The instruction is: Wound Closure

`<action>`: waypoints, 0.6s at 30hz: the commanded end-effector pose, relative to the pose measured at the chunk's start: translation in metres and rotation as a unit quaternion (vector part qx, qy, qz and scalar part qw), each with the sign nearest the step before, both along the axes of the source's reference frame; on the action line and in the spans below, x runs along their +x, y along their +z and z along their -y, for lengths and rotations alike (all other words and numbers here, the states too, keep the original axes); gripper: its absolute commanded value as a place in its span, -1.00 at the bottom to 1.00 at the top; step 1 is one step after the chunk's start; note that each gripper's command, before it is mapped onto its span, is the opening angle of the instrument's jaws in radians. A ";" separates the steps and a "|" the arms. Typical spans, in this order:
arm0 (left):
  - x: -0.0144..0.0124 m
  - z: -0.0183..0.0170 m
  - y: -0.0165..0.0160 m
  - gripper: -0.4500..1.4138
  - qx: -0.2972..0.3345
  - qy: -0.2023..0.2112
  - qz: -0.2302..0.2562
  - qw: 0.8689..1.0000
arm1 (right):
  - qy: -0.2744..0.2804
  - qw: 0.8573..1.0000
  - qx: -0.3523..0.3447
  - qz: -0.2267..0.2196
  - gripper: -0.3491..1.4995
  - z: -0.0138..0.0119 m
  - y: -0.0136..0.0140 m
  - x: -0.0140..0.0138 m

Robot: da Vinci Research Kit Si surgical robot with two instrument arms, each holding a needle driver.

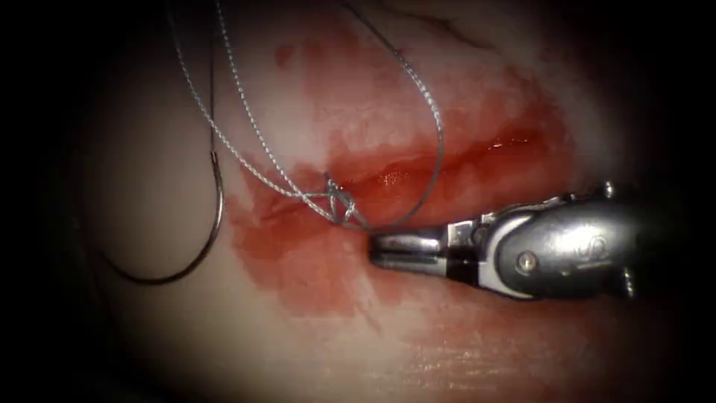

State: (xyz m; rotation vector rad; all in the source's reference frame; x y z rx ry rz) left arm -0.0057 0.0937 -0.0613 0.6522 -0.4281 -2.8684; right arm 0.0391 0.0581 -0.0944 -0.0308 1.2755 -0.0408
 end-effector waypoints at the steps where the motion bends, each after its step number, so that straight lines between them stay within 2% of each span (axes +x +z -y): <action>1: -0.0005 -0.0010 0.0002 -0.89 -0.002 0.000 0.001 1.000 | -0.003 1.000 0.001 -0.001 -1.00 -0.0002 0.0001 0.0008; 5: -0.0004 -0.0018 0.0003 -0.89 -0.001 -0.002 -0.003 1.000 | -0.005 1.000 0.010 0.002 -1.00 -0.0002 0.0002 0.0007; 12: 0.0005 -0.0054 0.0011 -0.89 0.001 -0.011 -0.019 1.000 | -0.021 0.999 0.017 0.018 -1.00 0.0030 0.0022 0.0013; 18: 0.0013 -0.0075 0.0022 -0.89 -0.005 -0.018 -0.031 0.999 | -0.023 0.999 0.020 0.021 -1.00 0.0043 0.0039 0.0016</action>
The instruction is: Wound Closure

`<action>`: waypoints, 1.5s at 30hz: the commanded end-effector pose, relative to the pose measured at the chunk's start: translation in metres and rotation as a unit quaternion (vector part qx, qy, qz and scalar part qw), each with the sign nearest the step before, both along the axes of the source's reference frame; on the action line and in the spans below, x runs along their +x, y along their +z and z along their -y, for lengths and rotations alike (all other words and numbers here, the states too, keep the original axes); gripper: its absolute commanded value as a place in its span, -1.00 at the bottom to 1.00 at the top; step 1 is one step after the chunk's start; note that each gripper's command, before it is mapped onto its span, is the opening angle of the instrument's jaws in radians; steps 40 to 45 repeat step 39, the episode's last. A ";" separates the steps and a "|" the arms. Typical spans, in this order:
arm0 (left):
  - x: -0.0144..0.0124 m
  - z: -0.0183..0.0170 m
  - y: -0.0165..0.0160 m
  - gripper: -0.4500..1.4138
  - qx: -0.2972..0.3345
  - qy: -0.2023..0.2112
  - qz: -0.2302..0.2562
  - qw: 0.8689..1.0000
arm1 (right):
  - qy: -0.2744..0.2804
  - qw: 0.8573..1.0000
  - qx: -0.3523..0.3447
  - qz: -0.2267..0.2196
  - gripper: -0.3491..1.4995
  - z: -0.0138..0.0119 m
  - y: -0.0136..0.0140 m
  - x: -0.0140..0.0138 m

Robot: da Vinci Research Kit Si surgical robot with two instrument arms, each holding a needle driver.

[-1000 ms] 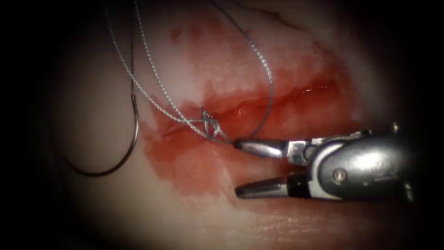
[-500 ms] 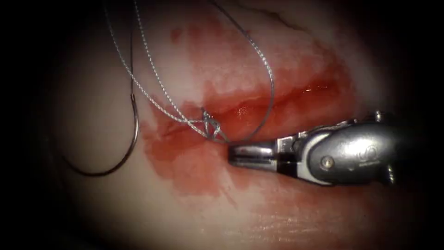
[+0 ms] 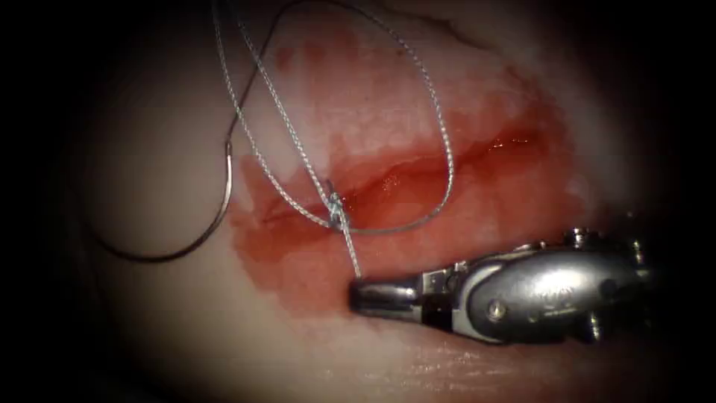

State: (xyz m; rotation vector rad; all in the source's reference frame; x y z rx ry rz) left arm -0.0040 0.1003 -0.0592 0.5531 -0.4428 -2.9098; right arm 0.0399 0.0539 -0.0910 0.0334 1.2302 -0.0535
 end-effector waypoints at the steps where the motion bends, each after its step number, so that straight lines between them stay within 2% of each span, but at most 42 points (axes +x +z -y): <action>1: -0.0003 -0.0016 0.0003 -0.89 -0.004 -0.004 -0.001 1.000 | -0.001 1.000 -0.001 -0.002 -1.00 0.0001 0.0007 0.0008; 12: 0.0019 -0.0055 0.0004 -0.89 -0.023 -0.031 -0.007 0.999 | -0.003 1.000 -0.006 0.005 -1.00 0.0013 0.0019 0.0009; 19: 0.0016 -0.0046 0.0005 -0.89 -0.026 -0.033 -0.011 0.999 | 0.010 1.000 -0.007 0.007 -1.00 0.0007 0.0017 0.0011; 20: 0.0012 -0.0038 0.0005 -0.89 -0.026 -0.031 -0.004 0.999 | 0.027 1.000 -0.009 0.003 -0.85 0.0001 0.0013 0.0011; 21: 0.0010 -0.0033 0.0004 -0.89 -0.026 -0.030 -0.001 0.999 | 0.051 0.999 -0.005 -0.007 0.16 -0.0010 0.0004 0.0010; 22: 0.0009 -0.0030 0.0003 -0.89 -0.026 -0.031 0.002 0.999 | 0.056 0.998 0.006 -0.009 0.42 -0.0015 0.0000 0.0008; 24: 0.0008 -0.0026 0.0001 -0.89 -0.025 -0.030 0.003 0.999 | 0.067 0.997 0.023 -0.005 0.63 -0.0021 -0.0009 0.0003; 29: 0.0005 -0.0017 -0.0003 -0.89 -0.021 -0.027 0.006 0.999 | 0.065 0.997 0.029 -0.007 0.65 -0.0026 -0.0020 -0.0007; 34: 0.0001 -0.0001 -0.0002 -0.89 -0.016 -0.018 0.007 1.000 | 0.080 0.996 0.040 -0.009 0.65 -0.0044 -0.0037 -0.0026; 45: 0.0000 0.0006 -0.0003 -0.89 -0.012 -0.014 0.006 1.000 | 0.085 0.996 0.037 -0.008 0.65 -0.0038 -0.0036 -0.0021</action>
